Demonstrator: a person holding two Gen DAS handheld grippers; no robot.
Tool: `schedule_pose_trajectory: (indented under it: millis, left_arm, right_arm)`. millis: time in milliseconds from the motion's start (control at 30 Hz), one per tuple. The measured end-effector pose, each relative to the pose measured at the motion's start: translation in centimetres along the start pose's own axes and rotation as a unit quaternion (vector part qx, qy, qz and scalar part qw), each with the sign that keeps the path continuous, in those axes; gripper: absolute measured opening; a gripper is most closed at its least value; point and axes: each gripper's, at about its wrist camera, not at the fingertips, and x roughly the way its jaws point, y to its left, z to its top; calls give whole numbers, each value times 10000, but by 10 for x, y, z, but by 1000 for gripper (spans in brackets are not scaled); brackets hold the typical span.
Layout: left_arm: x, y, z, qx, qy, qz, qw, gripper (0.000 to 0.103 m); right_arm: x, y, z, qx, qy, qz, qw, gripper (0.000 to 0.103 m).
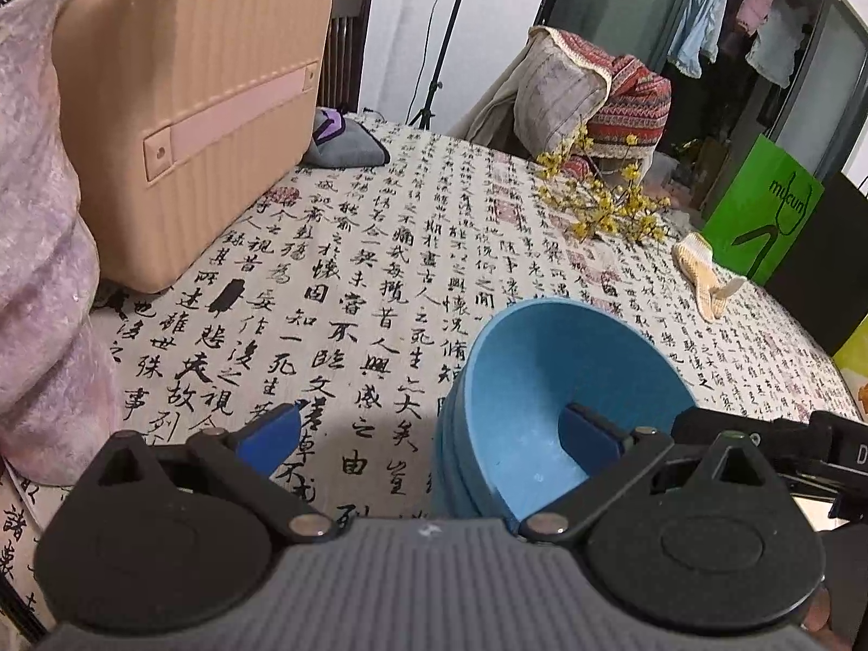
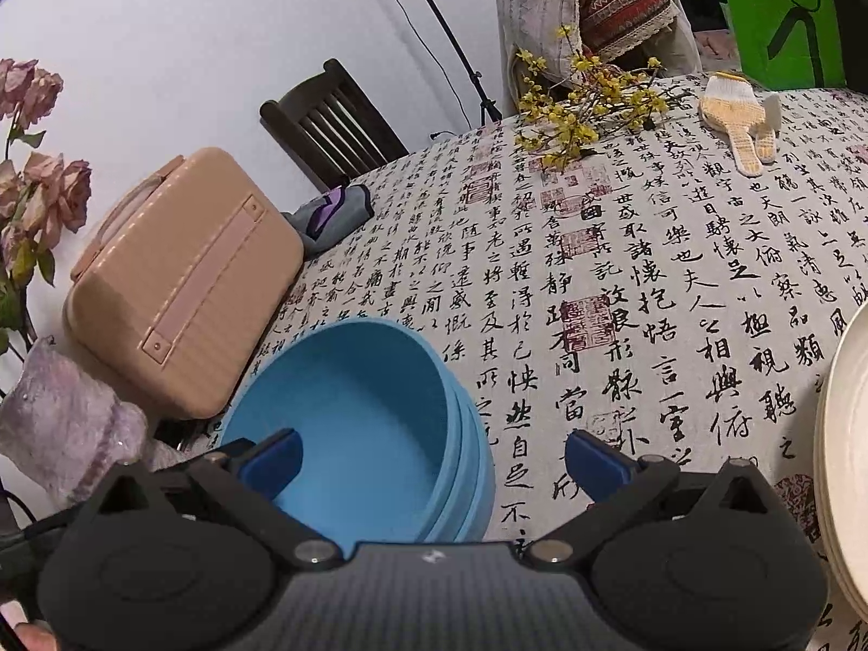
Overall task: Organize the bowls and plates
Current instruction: 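Move both open tools around the rim of the three stacked blue bowls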
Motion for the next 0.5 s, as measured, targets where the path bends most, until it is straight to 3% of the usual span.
schedule_pose_trajectory:
  millis: [500]
  left_arm:
    - [26, 2, -5, -169, 508, 3, 9986, 103]
  right_arm:
    - [26, -9, -3, 243, 552, -111, 9981, 103]
